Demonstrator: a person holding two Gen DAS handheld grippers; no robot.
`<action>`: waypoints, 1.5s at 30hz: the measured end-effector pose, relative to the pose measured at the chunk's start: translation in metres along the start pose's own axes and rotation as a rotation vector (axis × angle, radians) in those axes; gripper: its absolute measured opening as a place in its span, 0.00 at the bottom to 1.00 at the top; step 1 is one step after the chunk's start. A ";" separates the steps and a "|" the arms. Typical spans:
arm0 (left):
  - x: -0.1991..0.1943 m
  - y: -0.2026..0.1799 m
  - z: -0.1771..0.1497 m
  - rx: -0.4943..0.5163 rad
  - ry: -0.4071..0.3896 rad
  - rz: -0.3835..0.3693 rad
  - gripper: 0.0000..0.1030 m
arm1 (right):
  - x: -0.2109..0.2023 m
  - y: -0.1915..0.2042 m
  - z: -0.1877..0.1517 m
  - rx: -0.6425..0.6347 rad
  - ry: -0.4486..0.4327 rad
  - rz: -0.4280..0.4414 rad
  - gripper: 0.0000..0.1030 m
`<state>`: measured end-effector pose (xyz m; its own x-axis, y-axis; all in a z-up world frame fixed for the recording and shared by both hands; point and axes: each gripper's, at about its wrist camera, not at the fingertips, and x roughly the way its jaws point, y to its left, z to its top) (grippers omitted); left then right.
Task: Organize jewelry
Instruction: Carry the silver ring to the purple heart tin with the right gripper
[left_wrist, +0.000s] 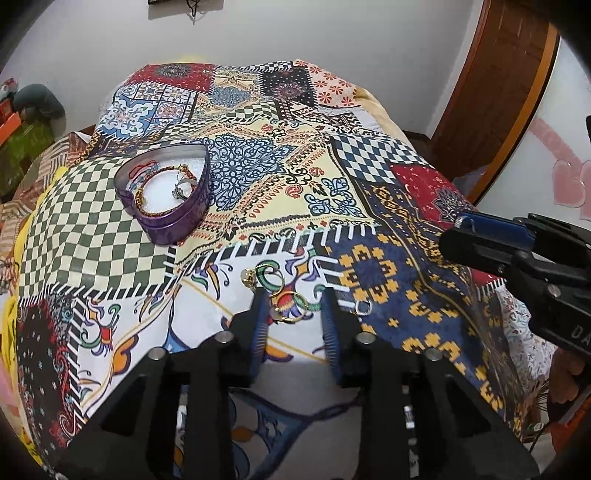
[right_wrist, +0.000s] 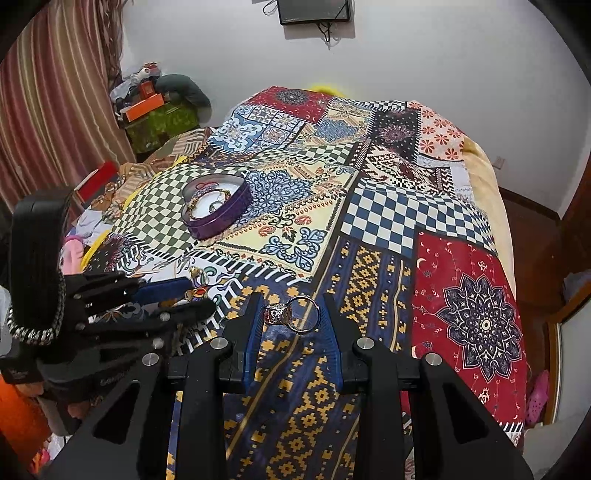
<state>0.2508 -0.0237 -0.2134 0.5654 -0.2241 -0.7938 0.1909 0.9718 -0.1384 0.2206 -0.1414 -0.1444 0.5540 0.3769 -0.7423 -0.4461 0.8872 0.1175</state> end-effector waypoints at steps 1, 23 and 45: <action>0.001 0.000 0.001 0.003 0.000 0.002 0.20 | 0.001 -0.001 -0.001 0.003 0.002 0.000 0.27; -0.066 0.025 0.005 -0.054 -0.159 0.030 0.19 | -0.018 0.034 0.031 -0.034 -0.077 0.013 0.27; -0.092 0.095 0.037 -0.117 -0.282 0.108 0.19 | 0.001 0.076 0.087 -0.085 -0.136 0.021 0.27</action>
<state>0.2465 0.0865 -0.1317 0.7806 -0.1148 -0.6144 0.0333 0.9892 -0.1426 0.2482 -0.0505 -0.0790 0.6315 0.4330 -0.6432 -0.5135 0.8551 0.0715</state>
